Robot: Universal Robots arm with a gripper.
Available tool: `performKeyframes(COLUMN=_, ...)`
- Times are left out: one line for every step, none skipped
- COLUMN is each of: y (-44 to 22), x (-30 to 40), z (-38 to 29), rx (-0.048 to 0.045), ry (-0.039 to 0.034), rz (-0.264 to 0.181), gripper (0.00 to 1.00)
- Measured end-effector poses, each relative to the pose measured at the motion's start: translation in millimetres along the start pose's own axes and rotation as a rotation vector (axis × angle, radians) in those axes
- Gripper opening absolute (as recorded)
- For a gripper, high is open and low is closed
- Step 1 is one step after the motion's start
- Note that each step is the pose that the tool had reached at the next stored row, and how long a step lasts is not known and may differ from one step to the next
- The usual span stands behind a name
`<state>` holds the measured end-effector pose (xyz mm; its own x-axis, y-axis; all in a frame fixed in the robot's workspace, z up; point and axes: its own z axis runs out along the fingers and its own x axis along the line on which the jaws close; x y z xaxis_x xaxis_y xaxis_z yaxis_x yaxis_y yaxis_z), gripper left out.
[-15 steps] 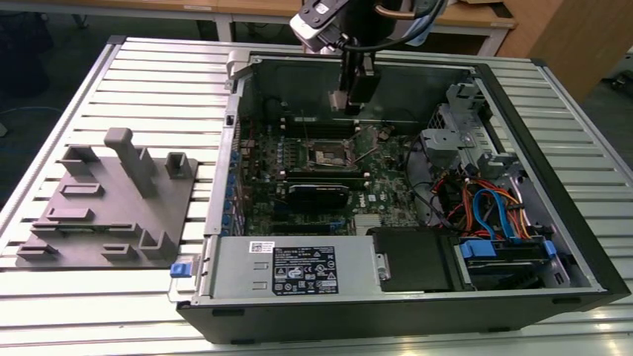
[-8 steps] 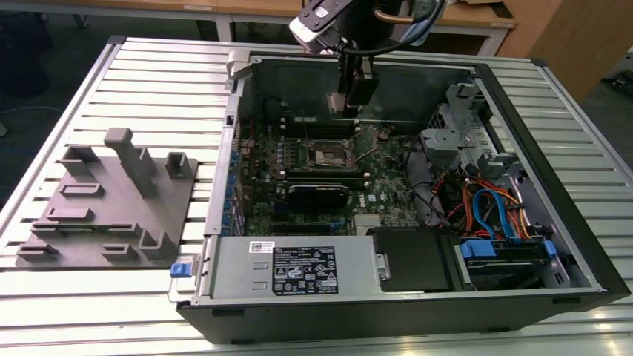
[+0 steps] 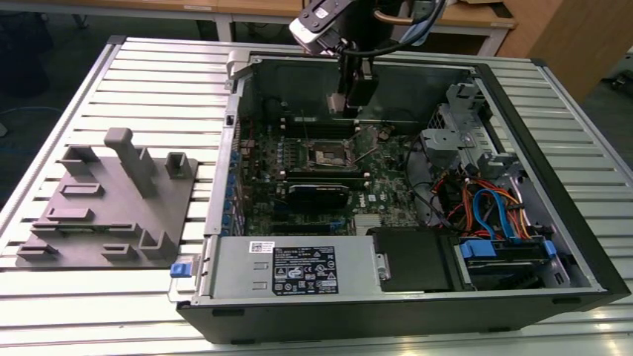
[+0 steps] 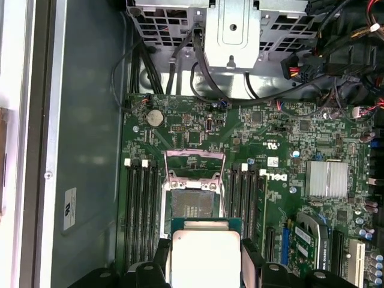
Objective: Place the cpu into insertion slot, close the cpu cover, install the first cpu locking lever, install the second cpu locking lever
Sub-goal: 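Place the cpu into insertion slot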
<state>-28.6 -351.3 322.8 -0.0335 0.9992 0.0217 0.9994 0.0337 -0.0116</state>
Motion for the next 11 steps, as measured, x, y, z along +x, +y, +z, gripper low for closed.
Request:
performKeyframes(y=0.0, x=-0.1, z=1.1, rx=0.0001, ry=-0.0002, rz=0.0, gripper=0.54)
performKeyframes(y=0.0, x=-0.1, z=2.8, rx=0.0003, ry=-0.0005, rz=0.0, gripper=0.54)
performKeyframes(y=0.0, x=-0.1, z=4.6, rx=0.0003, ry=-0.0004, rz=0.0, gripper=0.54)
performKeyframes(y=0.1, x=-0.1, z=6.4, rx=0.0002, ry=-0.0002, rz=0.0, gripper=0.54)
performKeyframes(y=0.1, x=-0.2, z=8.3, rx=0.0001, ry=-0.0002, rz=0.0, gripper=0.54)
performKeyframes(y=0.1, x=-0.2, z=10.1, rx=0.0002, ry=-0.0003, rz=0.0, gripper=0.54)
performKeyframes(y=0.1, x=-0.3, z=11.9, rx=0.0003, ry=-0.0004, rz=0.0, gripper=0.54)
performKeyframes(y=0.2, x=-0.3, z=13.7, rx=0.0002, ry=-0.0004, rz=0.0, gripper=0.54)
performKeyframes(y=0.2, x=-0.4, z=15.5, rx=0.0002, ry=-0.0004, rz=0.0, gripper=0.54)
performKeyframes(y=0.2, x=-0.4, z=17.3, rx=0.0002, ry=-0.0004, rz=0.0, gripper=0.54)
performKeyframes(y=0.2, x=-0.4, z=19.1, rx=0.0002, ry=-0.0004, rz=0.0, gripper=0.54)
